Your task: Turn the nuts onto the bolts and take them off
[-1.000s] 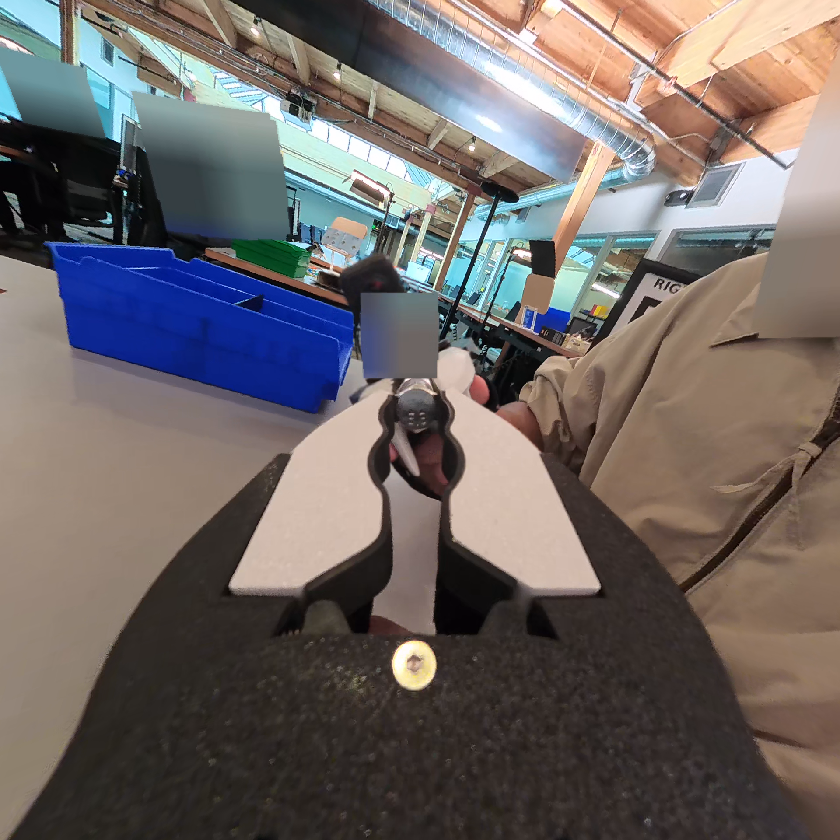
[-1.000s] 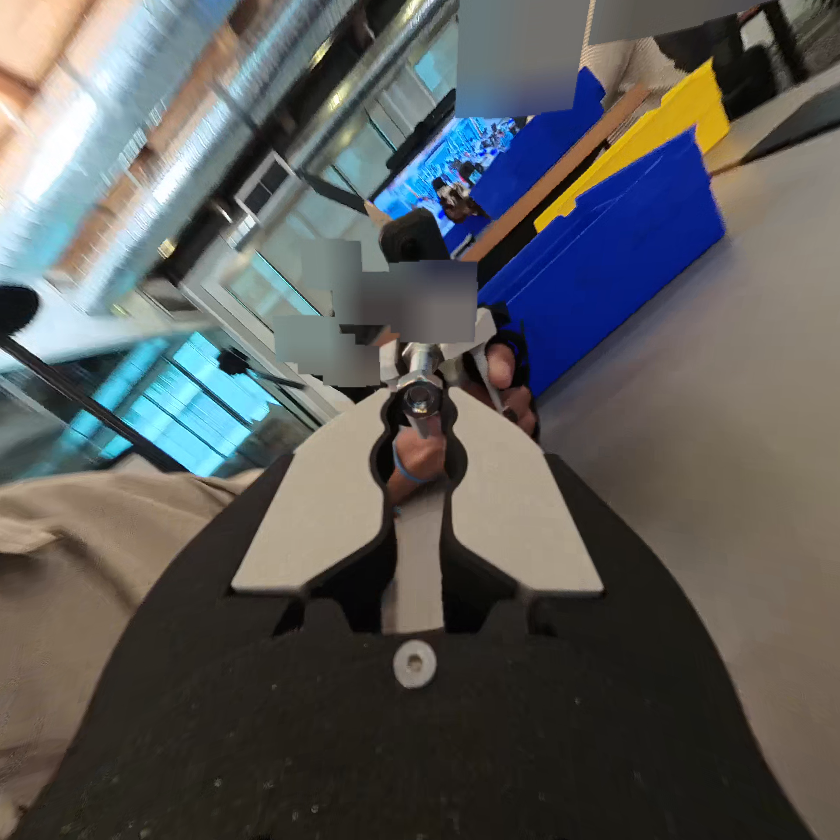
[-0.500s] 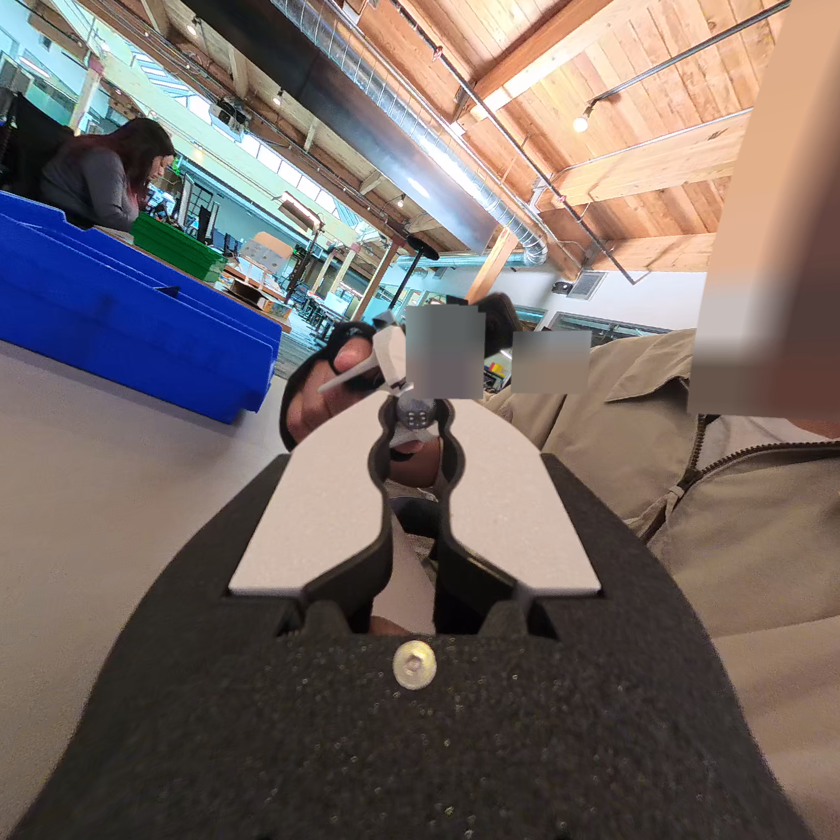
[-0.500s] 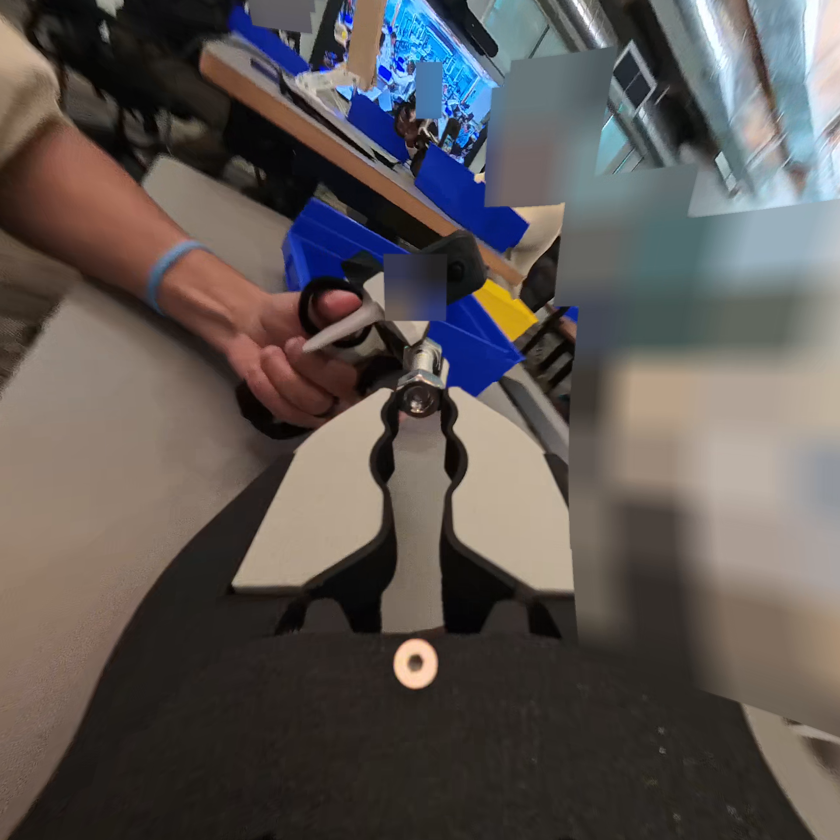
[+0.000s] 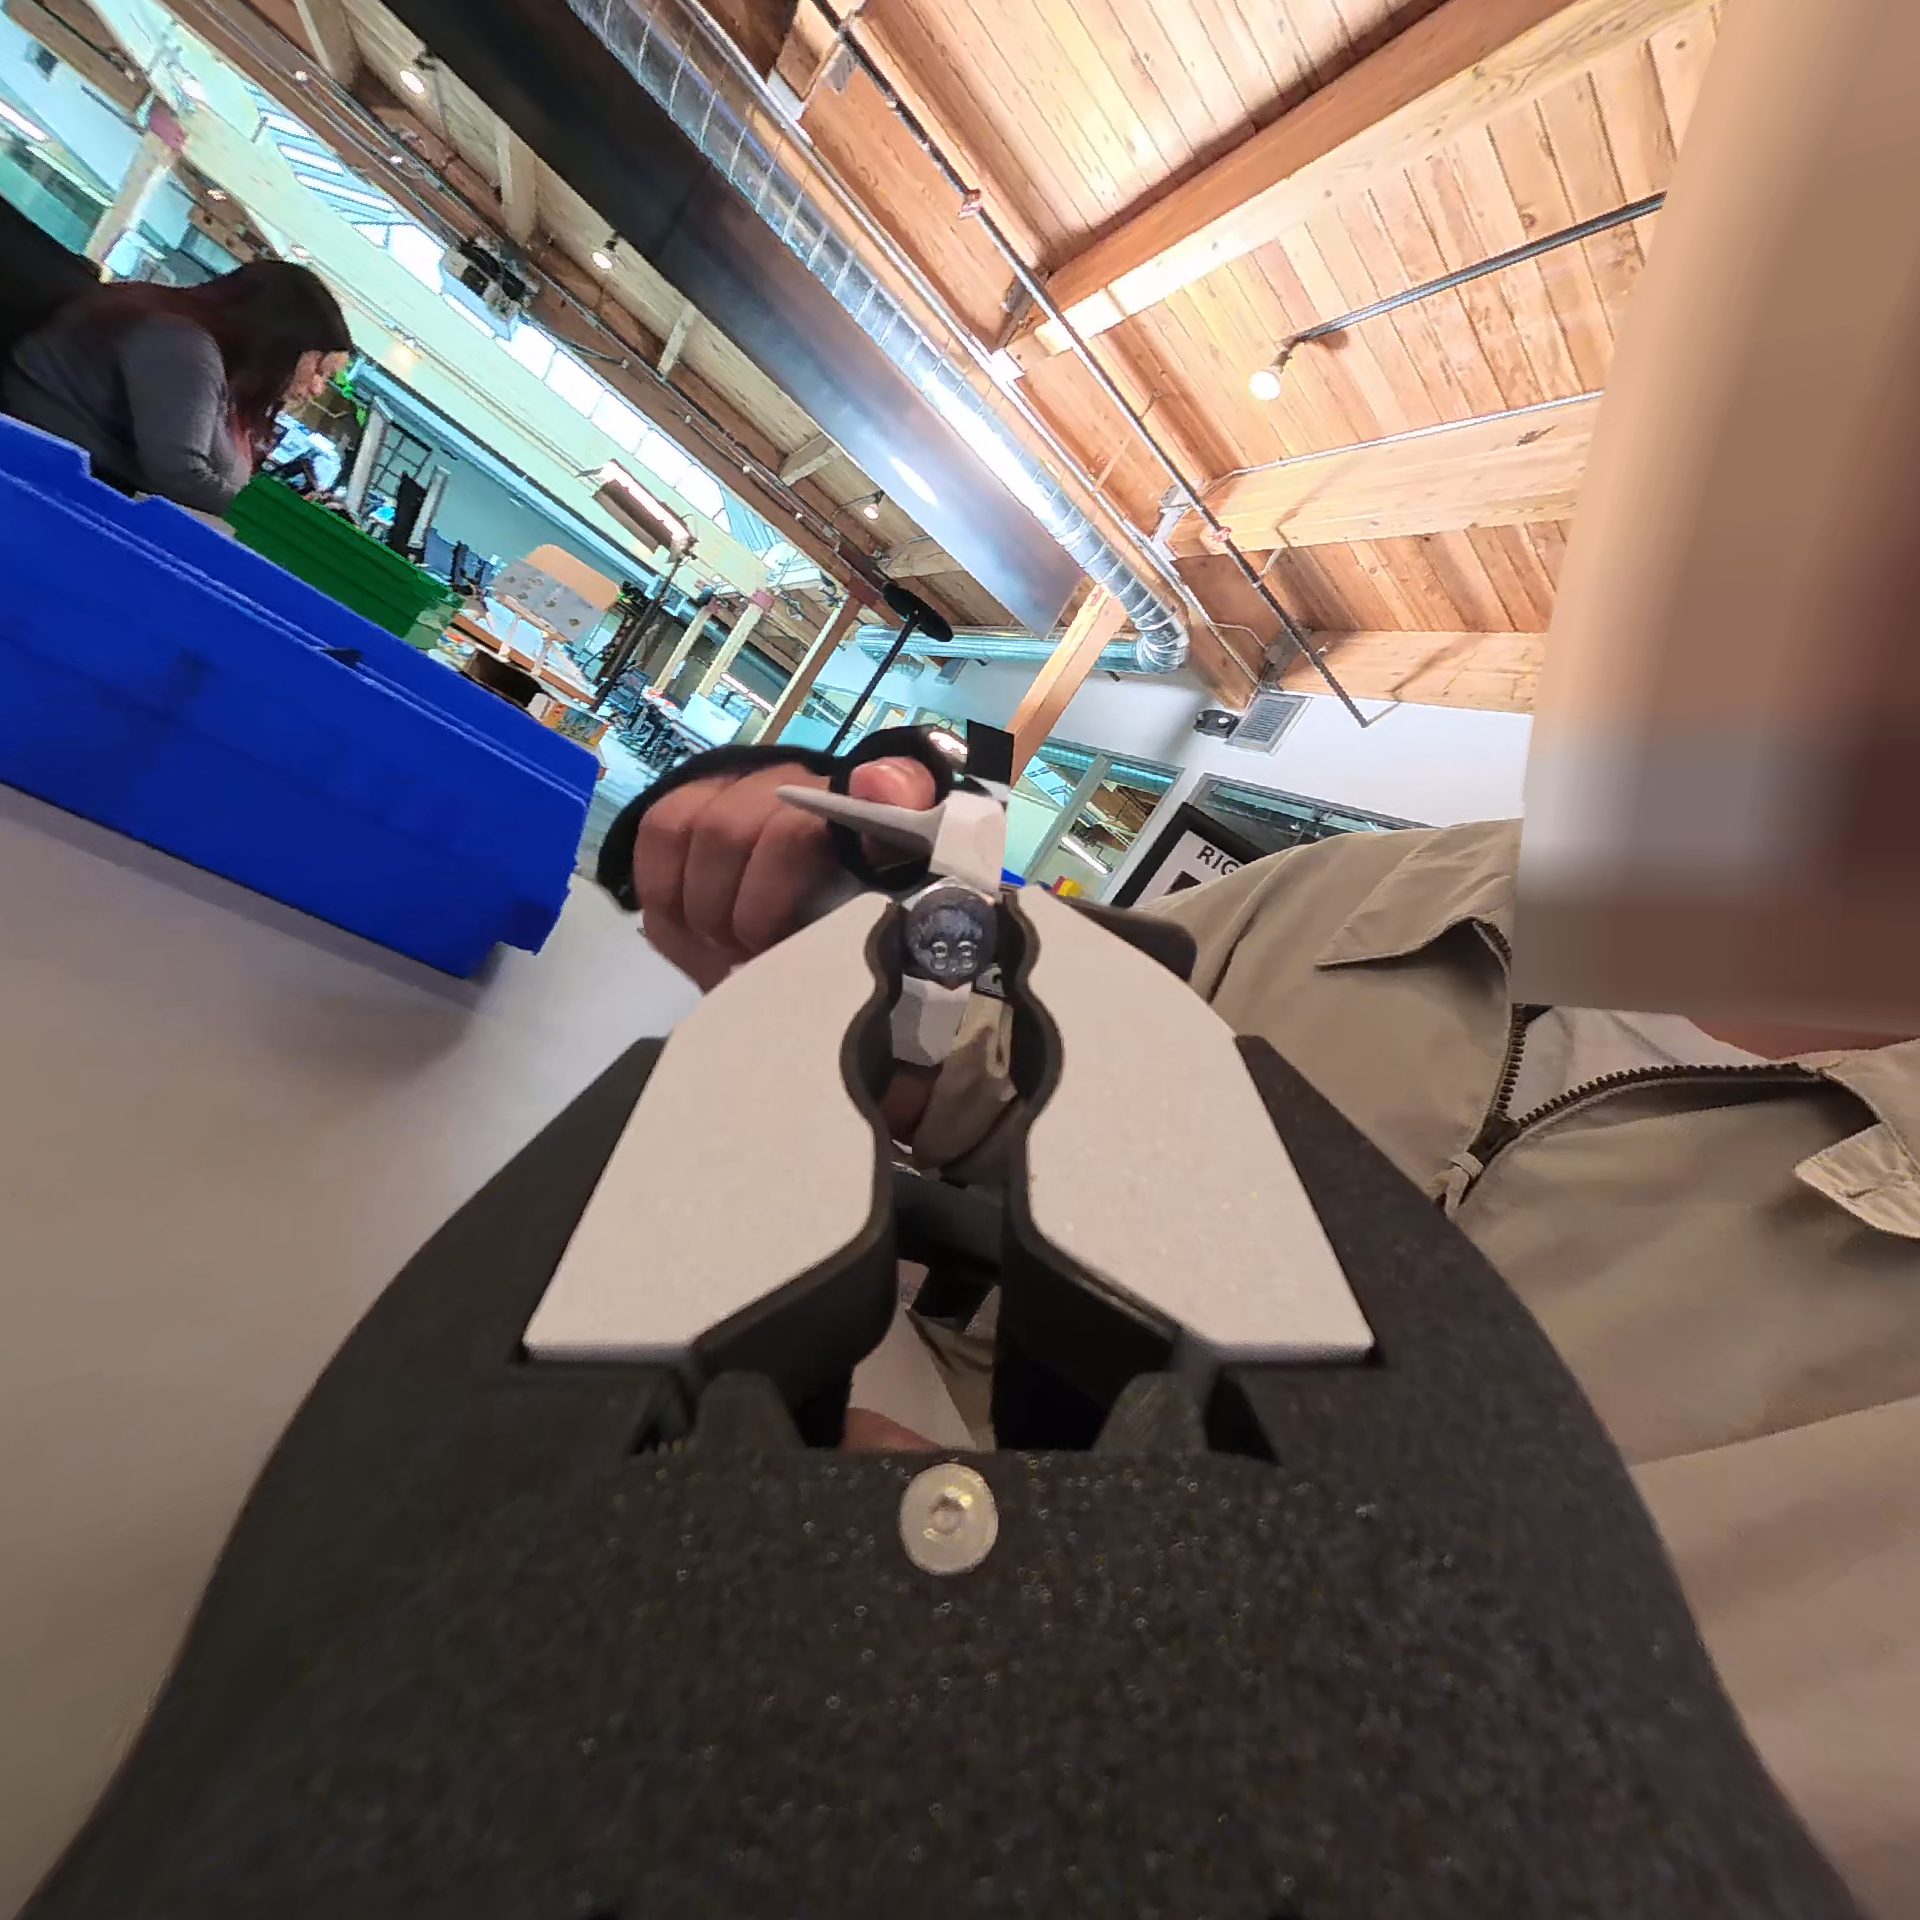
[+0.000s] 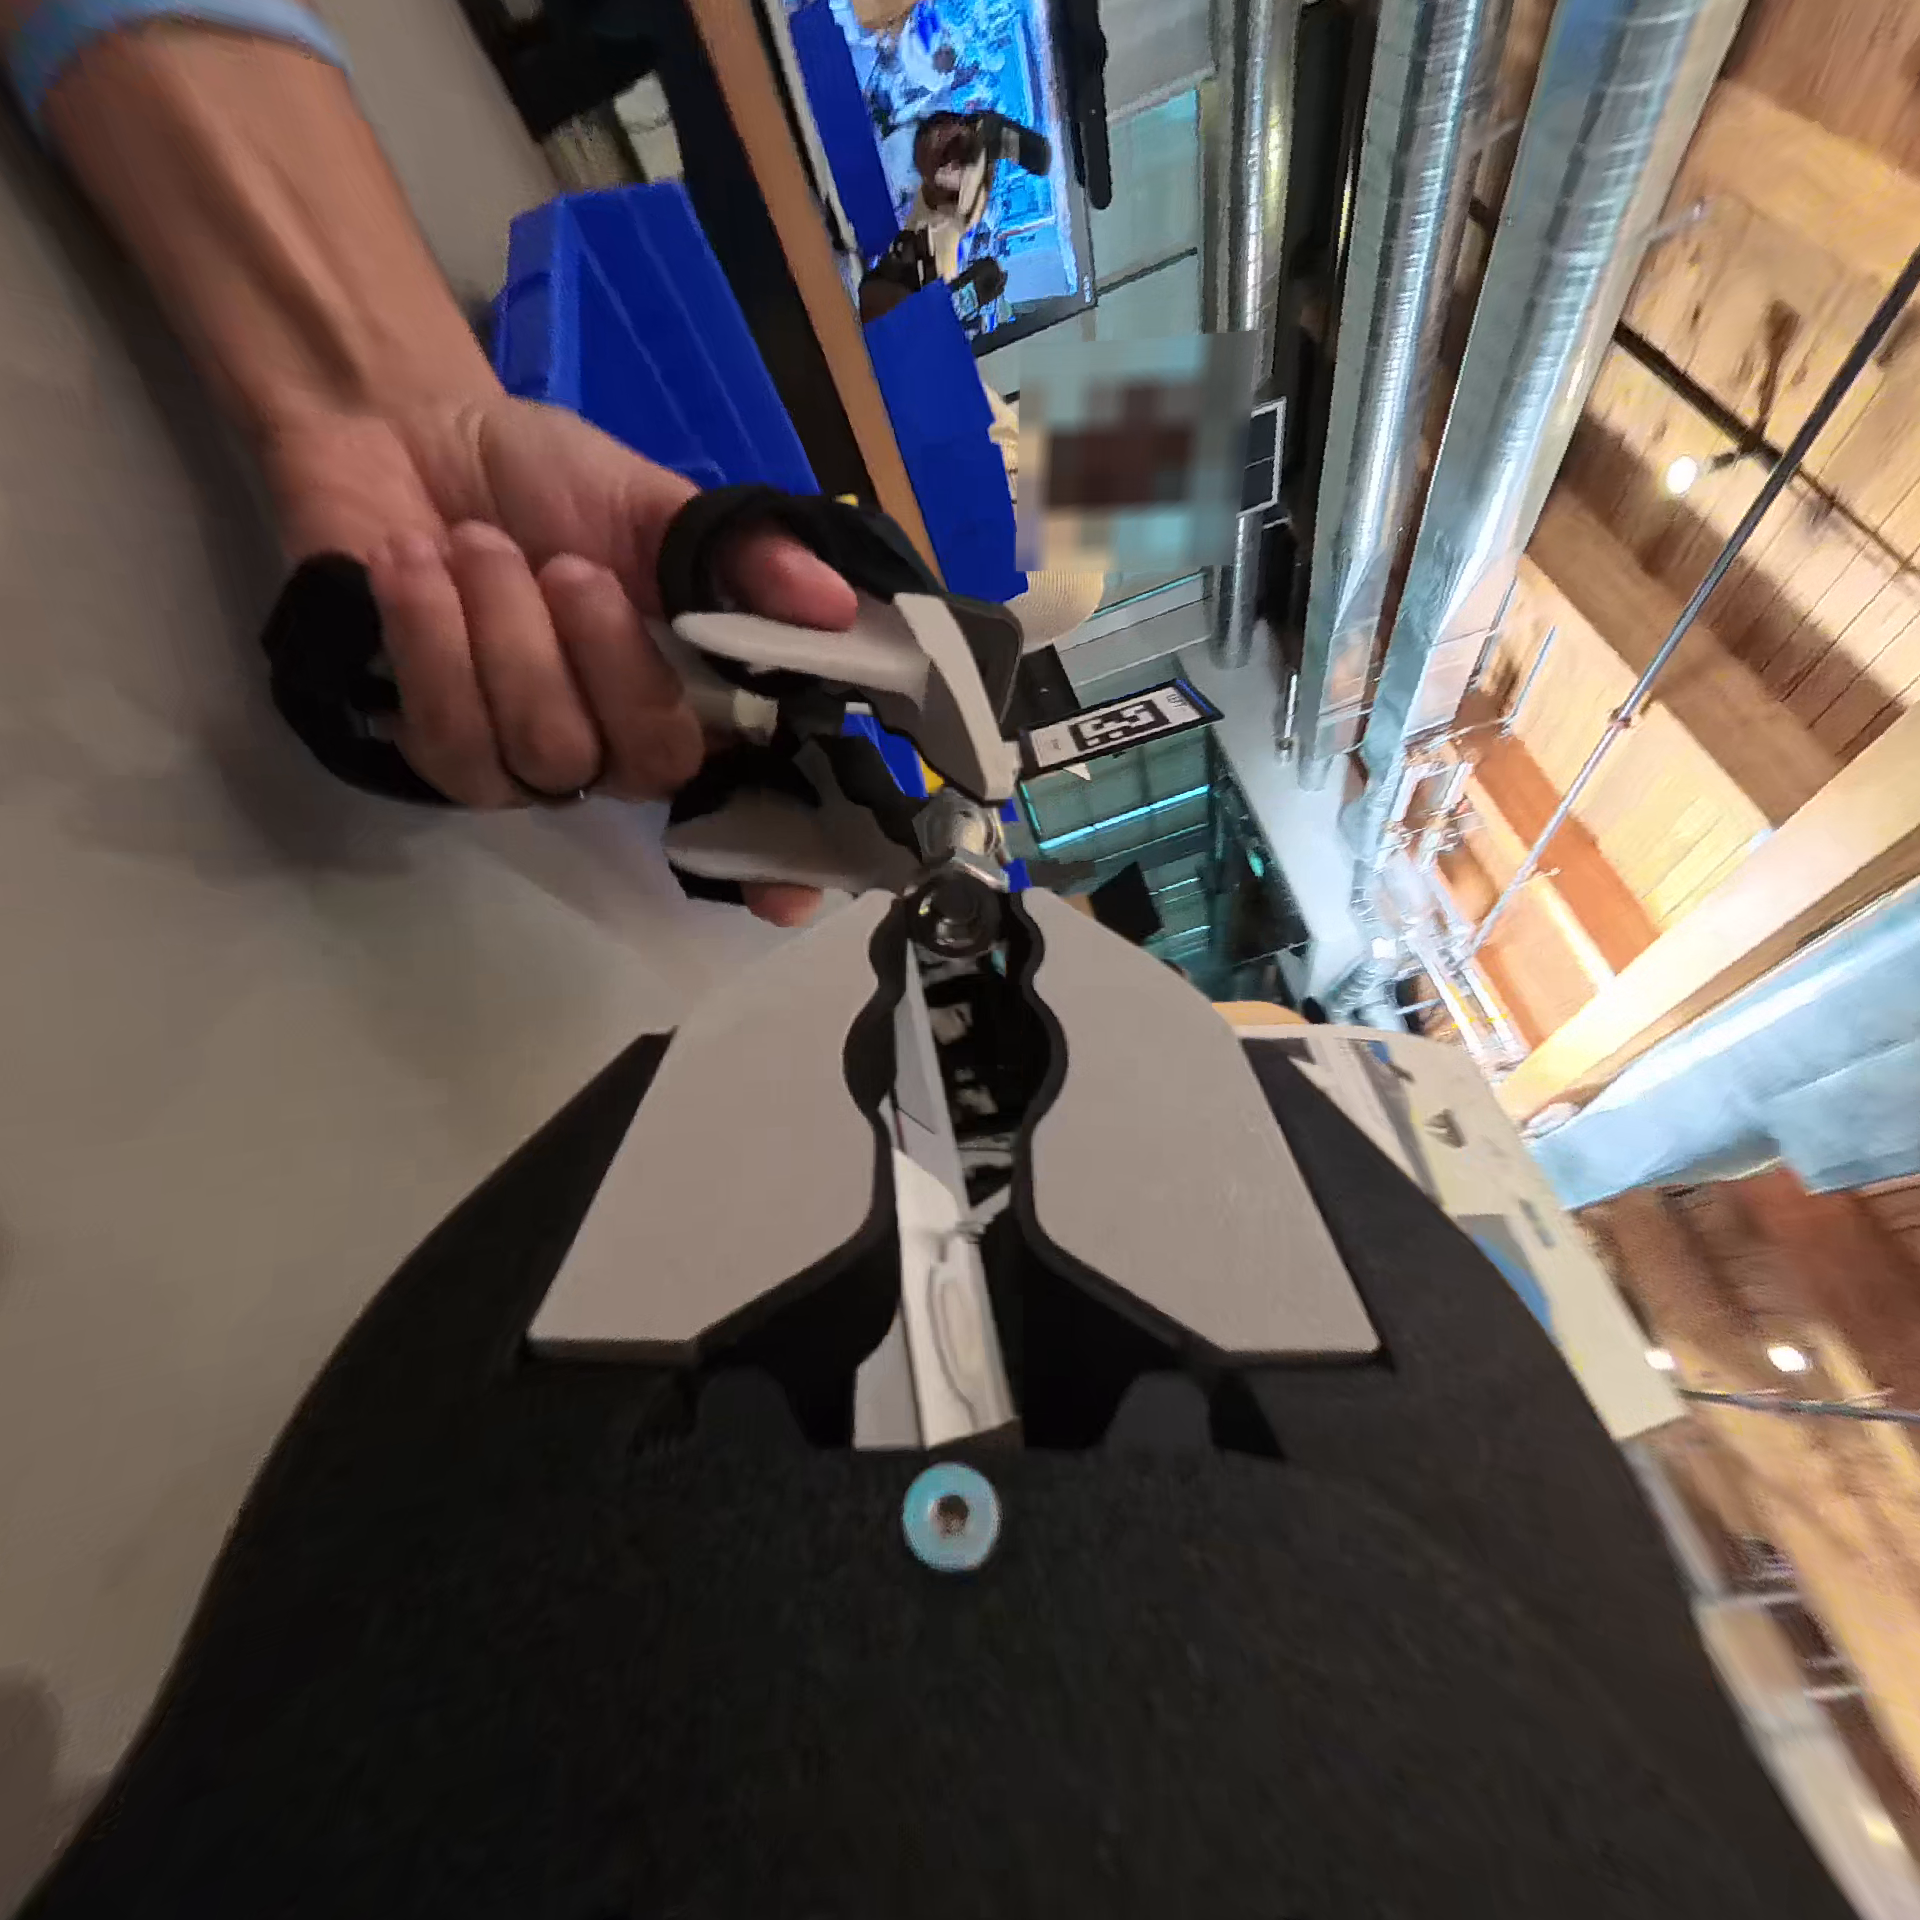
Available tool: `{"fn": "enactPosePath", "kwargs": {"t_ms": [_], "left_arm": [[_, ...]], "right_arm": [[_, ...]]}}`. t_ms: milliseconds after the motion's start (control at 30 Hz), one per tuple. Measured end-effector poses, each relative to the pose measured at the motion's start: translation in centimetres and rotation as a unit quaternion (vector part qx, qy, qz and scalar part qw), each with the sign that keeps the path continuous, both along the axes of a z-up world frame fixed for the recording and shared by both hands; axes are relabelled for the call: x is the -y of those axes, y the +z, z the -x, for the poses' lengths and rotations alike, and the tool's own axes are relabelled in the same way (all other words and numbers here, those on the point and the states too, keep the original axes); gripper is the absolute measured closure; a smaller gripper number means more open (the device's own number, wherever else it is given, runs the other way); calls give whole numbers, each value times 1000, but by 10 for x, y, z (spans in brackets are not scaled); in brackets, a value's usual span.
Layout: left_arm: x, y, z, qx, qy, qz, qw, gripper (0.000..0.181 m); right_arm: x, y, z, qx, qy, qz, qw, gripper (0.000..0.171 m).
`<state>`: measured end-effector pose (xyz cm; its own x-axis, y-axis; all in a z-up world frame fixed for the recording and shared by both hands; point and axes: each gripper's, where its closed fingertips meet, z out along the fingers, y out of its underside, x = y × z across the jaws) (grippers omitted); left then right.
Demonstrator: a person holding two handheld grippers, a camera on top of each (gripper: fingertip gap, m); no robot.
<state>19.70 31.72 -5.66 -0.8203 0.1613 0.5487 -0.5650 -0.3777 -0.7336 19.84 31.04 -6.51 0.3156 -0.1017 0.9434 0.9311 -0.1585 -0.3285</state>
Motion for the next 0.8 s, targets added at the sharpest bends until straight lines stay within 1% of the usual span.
{"fn": "enactPosePath", "kwargs": {"t_ms": [33,67,167,233,267,300,333,367,400,433,500,567,600,633,667,700,767,800], "left_arm": [[0,1,1,4,1,1,1000,164],[1,2,1,7,6,-1,1000,164],[-4,6,0,18,16,0,1000,164],[-7,8,0,33,29,-11,999,164],[-8,8,0,43,38,-21,998,165],[-7,7,1,59,49,-39,996,164],[-6,5,2,74,56,-59,994,164],[-4,4,3,89,63,-77,991,164],[-4,5,5,96,67,-80,990,164],[-4,6,6,100,67,-81,989,164],[-2,3,5,113,79,-101,985,164],[1,-1,6,121,80,-115,983,164],[2,-3,6,125,80,-123,981,164],[4,-5,7,128,79,-131,980,164],[5,-6,7,131,83,-134,979,164],[6,-6,8,132,80,-134,979,164],[7,-6,8,136,84,-137,978,164],[7,-6,8,137,81,-139,977,164]], "right_arm": [[0,1,2,-26,9,-5,1000,153],[-1,1,4,-61,21,-4,998,145],[1,2,12,-179,59,-12,982,134],[2,3,12,-280,76,-24,957,126],[4,4,12,-348,90,-33,933,126],[5,4,12,-428,107,-44,896,126],[5,4,9,-513,115,-58,848,124],[4,1,7,-596,125,-69,790,122],[4,0,6,-670,145,-79,724,119],[5,0,5,-732,164,-94,655,122],[6,-3,3,-818,193,-119,528,122],[8,-3,4,-874,225,-138,408,125],[9,-2,4,-892,246,-143,352,127],[10,-1,3,-905,260,-147,302,131],[10,-3,3,-915,265,-146,266,133],[8,-7,4,-923,261,-141,245,134],[6,-14,8,-930,257,-135,224,135],[6,-14,9,-932,261,-134,213,139]]}}
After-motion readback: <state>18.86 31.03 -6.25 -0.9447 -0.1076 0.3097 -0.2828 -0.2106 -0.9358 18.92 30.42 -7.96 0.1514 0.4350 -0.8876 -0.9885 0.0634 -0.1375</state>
